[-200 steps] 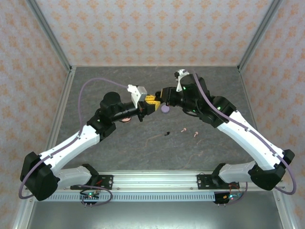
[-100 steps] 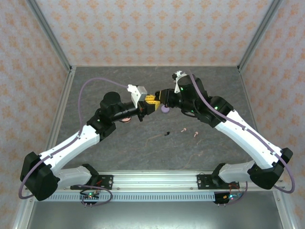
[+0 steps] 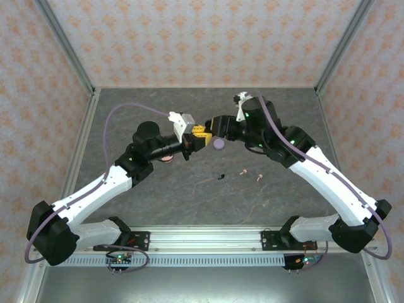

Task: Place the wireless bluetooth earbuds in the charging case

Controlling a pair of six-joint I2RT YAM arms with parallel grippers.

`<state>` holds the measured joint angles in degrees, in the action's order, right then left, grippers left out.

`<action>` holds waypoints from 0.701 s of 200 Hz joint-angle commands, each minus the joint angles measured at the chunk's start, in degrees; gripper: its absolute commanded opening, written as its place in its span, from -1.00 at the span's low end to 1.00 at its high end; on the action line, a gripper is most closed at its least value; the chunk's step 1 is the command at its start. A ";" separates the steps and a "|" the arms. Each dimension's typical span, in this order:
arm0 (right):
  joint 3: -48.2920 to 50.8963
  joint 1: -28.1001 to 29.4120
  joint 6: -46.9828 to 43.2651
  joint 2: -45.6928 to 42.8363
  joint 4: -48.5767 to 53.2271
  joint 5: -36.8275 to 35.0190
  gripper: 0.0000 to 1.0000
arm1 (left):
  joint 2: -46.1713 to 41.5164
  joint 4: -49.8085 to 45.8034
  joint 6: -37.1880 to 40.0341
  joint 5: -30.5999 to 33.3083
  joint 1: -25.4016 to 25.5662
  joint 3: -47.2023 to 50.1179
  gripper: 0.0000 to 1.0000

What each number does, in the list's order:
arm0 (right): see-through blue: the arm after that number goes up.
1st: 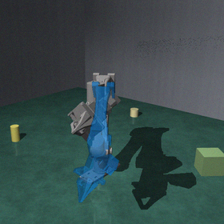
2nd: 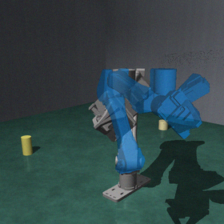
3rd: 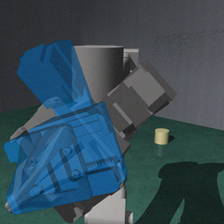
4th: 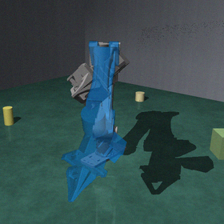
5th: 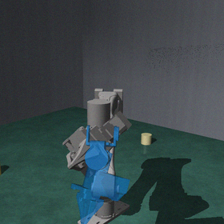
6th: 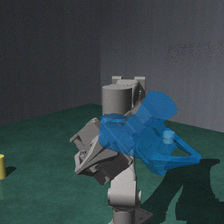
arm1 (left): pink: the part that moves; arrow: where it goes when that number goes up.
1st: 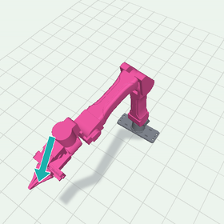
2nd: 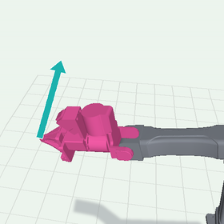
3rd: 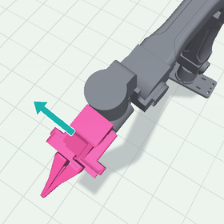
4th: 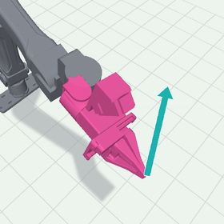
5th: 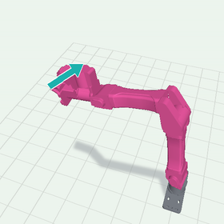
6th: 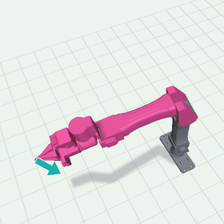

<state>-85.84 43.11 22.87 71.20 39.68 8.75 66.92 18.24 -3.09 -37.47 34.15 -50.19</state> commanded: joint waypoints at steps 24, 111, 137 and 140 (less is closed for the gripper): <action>1.29 -2.90 -0.52 -3.08 5.91 -3.70 0.03 | -4.75 -1.40 2.32 6.42 0.52 1.58 -1.00; 15.80 -3.55 5.73 11.52 8.56 -4.25 0.03 | -20.32 -16.50 7.22 13.99 0.48 5.71 -1.00; 18.41 -3.56 7.03 17.78 5.02 -1.99 0.01 | -22.65 -18.01 7.31 14.81 0.48 6.50 -1.00; 18.54 -3.55 7.13 18.49 4.79 -1.87 0.01 | -22.84 -18.06 7.32 14.82 0.47 6.62 -1.00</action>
<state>-68.53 39.70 27.64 86.15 46.76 5.58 45.98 3.18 2.76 -24.77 34.15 -44.58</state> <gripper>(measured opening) 0.509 0.152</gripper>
